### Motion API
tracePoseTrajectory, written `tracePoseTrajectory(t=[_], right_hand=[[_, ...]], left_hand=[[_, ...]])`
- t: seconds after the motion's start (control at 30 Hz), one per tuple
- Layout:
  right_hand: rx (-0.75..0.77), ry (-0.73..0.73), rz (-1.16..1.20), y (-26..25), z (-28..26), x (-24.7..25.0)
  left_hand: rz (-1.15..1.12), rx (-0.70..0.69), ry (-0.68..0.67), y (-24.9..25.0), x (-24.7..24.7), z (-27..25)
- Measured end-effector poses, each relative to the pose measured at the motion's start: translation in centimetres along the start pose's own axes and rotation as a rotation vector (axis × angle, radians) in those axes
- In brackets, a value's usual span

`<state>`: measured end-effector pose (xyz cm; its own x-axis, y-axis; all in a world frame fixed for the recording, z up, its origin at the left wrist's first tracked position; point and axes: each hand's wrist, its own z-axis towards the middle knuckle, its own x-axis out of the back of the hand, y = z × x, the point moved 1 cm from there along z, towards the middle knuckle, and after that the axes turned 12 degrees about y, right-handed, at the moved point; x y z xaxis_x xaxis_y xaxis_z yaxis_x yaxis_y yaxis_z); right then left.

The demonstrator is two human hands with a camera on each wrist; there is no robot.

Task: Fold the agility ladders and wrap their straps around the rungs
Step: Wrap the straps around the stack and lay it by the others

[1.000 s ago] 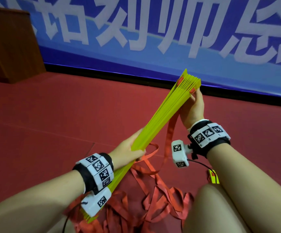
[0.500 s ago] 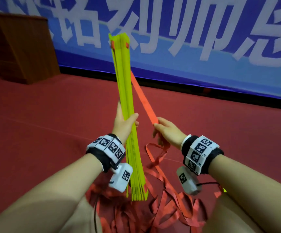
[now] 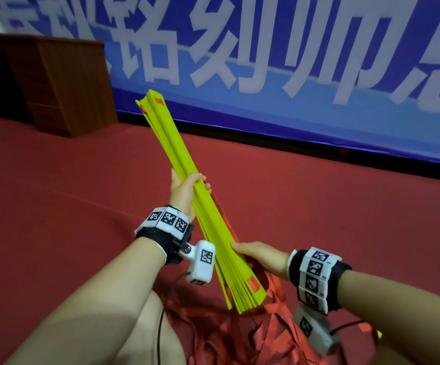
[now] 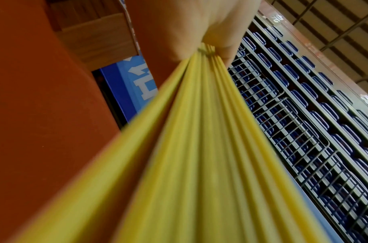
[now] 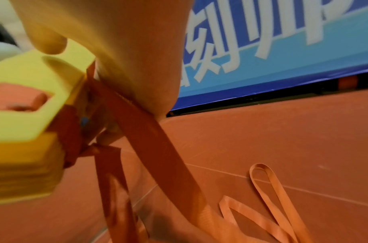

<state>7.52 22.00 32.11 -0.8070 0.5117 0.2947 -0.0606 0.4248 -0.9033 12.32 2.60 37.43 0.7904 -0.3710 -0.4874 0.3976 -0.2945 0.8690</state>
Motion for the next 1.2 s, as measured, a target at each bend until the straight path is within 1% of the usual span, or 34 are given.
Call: tracePoseTrajectory(t=[0.07, 0.17, 0.27, 0.3, 0.33, 0.4, 0.43, 0.5, 0.57, 0.63, 0.7, 0.8, 0.9, 1.07, 1.1, 1.2], right_hand=[[0.049, -0.053, -0.089, 0.4, -0.3, -0.6], [0.113, -0.133, -0.262, 0.0, -1.3, -1.2], [0.164, -0.117, -0.428, -0.6, -1.9, -1.6], [0.199, -0.113, -0.538, -1.0, -2.1, -1.6], [0.253, -0.109, -0.697, -1.0, -2.0, -1.6], [0.353, -0.161, -0.993, -1.1, -2.1, -1.8], [0.371, -0.174, -1.086, -0.9, -2.2, -1.8], [0.404, -0.143, -1.140, -0.5, -2.2, -1.9], [0.397, -0.119, -1.013, 0.0, -2.0, -1.7], [0.323, -0.110, -0.813, 0.6, -1.6, -1.2], [0.234, -0.033, -0.629, 1.3, -1.0, -0.7], [0.132, 0.104, -0.423, 1.0, -1.0, 0.0], [0.074, 0.173, -0.254, -0.5, -1.7, 0.9], [0.091, 0.169, -0.117, -2.7, -2.8, 2.0], [0.116, 0.176, -0.131, -3.0, -2.9, 2.3], [0.196, 0.189, -0.267, -3.2, -3.0, 3.2]], left_hand=[[0.020, -0.038, -0.061, 0.4, 0.2, -0.1], [0.031, -0.053, -0.121, 0.5, 0.2, -0.4], [0.027, -0.055, -0.153, 0.3, 0.1, -0.7], [0.030, -0.058, -0.157, 0.3, 0.1, -0.9], [0.032, -0.067, -0.160, 0.3, 0.1, -0.9], [0.057, -0.094, -0.162, 0.4, 0.3, -0.9], [0.085, -0.116, -0.156, 0.4, 0.4, -1.0], [0.186, -0.179, -0.129, 0.5, 0.5, -1.0], [0.316, -0.260, -0.096, 0.7, 0.8, -1.0], [0.402, -0.343, -0.092, 1.1, 1.0, -1.3], [0.422, -0.390, -0.086, 1.5, 1.1, -1.6], [0.359, -0.395, -0.056, 1.8, 1.2, -1.5], [0.298, -0.352, -0.017, 1.8, 1.5, -0.9], [0.207, -0.271, 0.048, 1.8, 1.9, 0.2], [0.189, -0.254, 0.055, 1.8, 1.8, 0.3], [0.150, -0.207, 0.072, 1.8, 1.5, 0.3]])
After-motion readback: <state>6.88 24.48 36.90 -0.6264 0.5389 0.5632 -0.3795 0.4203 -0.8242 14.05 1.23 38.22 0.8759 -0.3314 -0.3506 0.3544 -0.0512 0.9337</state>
